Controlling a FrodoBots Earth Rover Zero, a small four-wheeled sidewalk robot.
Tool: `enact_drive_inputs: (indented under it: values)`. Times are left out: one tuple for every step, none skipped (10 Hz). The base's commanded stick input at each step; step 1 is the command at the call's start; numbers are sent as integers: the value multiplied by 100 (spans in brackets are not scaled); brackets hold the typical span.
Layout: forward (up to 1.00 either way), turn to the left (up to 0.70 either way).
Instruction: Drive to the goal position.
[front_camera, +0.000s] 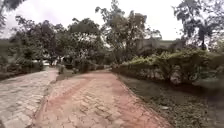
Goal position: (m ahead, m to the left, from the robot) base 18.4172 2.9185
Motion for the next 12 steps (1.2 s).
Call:
enact_drive_inputs:
  values:
    - [70, 0]
    - [70, 0]
    - [70, 0]
    - [70, 0]
    - [70, 0]
    - [70, 1]
    - [70, 8]
    - [70, 35]
    - [70, 35]
    - [70, 35]
    - [70, 35]
    - [70, 35]
